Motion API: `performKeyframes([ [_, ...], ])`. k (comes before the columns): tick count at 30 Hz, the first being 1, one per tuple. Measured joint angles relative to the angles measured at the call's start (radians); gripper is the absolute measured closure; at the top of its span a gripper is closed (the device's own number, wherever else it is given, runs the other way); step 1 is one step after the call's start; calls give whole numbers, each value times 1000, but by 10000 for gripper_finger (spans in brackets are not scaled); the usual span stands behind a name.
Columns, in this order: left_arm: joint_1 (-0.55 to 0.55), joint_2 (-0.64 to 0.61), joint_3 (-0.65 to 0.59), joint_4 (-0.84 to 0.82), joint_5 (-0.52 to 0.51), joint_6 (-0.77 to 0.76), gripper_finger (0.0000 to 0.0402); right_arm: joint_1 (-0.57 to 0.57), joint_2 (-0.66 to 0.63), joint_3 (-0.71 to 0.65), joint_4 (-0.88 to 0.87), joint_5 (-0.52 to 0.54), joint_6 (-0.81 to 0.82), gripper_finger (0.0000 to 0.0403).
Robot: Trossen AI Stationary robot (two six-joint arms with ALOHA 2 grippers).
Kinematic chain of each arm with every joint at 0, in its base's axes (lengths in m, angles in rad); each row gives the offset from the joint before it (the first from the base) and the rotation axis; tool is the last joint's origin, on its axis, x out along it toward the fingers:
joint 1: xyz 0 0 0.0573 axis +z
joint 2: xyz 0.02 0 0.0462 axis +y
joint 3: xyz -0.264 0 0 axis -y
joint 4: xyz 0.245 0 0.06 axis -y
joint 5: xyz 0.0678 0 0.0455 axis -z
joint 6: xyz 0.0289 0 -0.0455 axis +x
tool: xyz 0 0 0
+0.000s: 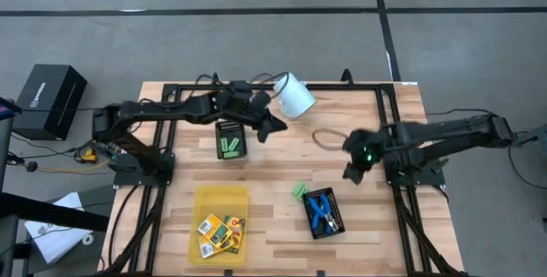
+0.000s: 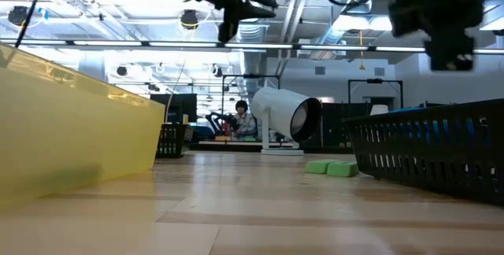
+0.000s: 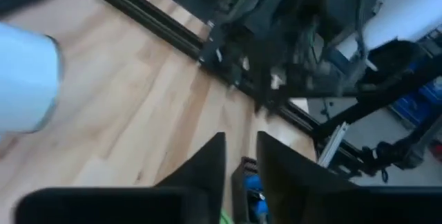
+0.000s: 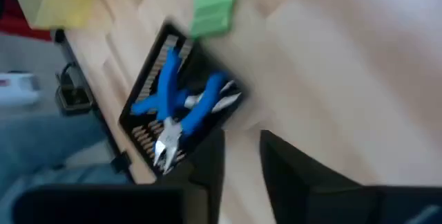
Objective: Pick & Place School Supplies
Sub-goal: Move the bottom black bin to the top right of the table
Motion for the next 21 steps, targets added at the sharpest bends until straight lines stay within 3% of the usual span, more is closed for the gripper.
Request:
performKeyframes([
  [6,39,-59,2,-113,-1,29,247,88,88,-148,312,1,221,256],
  [11,42,-60,-1,-275,1,84,210,150,228,-169,453,1,299,229],
  [17,32,-60,-1,-339,1,132,208,192,366,-169,579,-1,350,236],
  [21,32,-60,0,-358,1,134,219,196,424,-167,605,-2,387,268],
])
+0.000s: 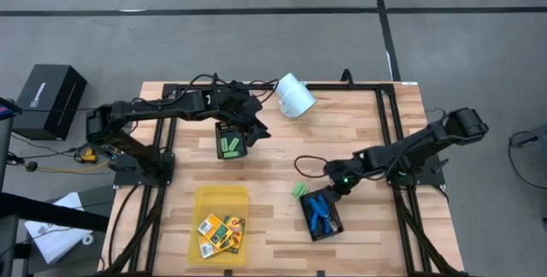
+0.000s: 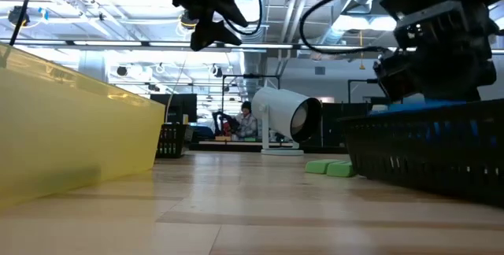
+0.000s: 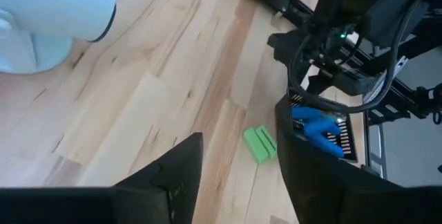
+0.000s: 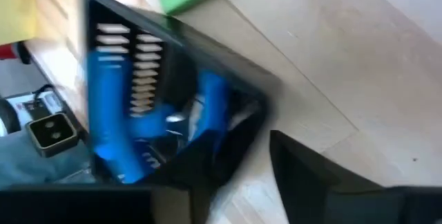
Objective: Pick & Place School Supplies
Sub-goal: Move the bottom black bin to the top right of the table
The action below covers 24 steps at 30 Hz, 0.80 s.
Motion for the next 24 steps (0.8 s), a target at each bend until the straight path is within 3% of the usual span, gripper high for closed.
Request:
performKeyframes([
  [6,0,0,0,-6,0,2,235,-8,18,-1,-12,20,1,387],
  [14,2,0,1,-4,0,31,251,-45,-65,-1,-114,45,6,381],
  [24,16,0,1,4,-16,52,261,-135,-249,15,-474,70,-93,398],
])
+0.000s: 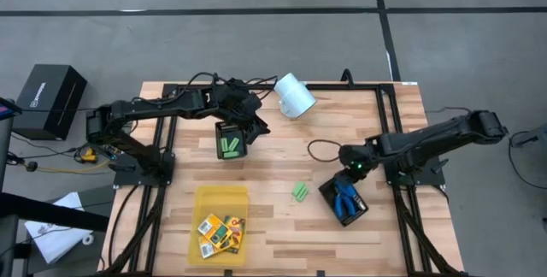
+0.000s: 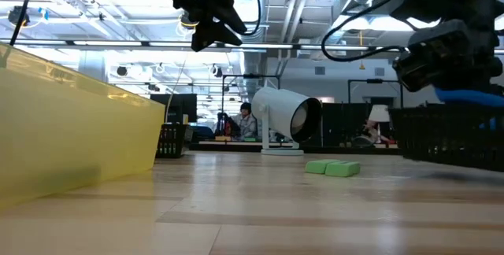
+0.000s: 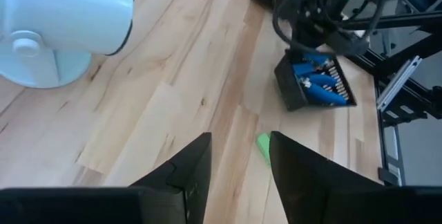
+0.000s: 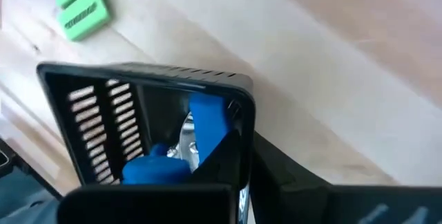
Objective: Pick & Place School Supplies
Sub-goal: Move the bottom black bin to the top right of the table
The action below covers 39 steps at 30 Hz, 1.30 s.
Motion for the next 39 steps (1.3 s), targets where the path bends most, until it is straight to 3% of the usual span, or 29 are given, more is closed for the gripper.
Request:
performKeyframes([
  [10,0,0,0,-1,-12,-3,262,-124,-88,0,-96,64,-86,396],
  [18,0,0,0,-1,-16,-6,262,-175,-88,1,-90,72,-128,335],
  [28,12,0,0,-5,-37,58,262,-224,-108,8,-78,73,-143,307],
  [39,92,-1,0,-74,-26,170,262,-413,-170,263,-54,107,-345,300],
])
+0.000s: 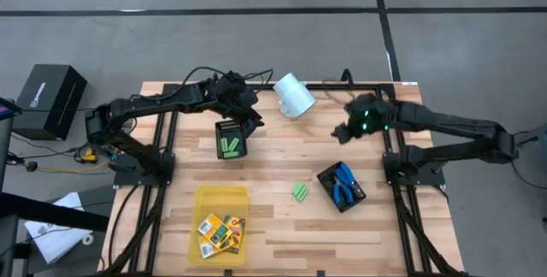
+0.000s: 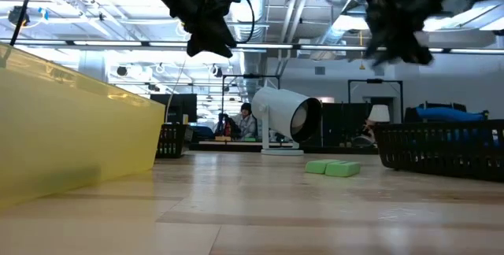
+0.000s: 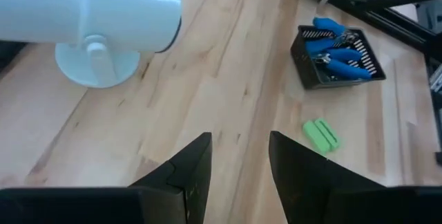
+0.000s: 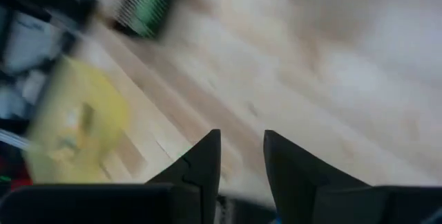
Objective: Pick & Place School Supplies
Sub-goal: Move the bottom black bin to the top right of the table
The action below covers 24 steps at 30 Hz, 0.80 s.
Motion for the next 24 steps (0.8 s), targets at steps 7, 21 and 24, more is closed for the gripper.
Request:
performKeyframes([
  [7,18,0,0,1,0,-8,262,-12,175,206,38,-102,-123,300],
  [21,-164,-1,-113,19,-35,-236,262,101,626,236,236,-500,-249,304],
  [24,-212,-1,-201,76,-62,-320,262,144,643,237,244,-505,-250,309],
])
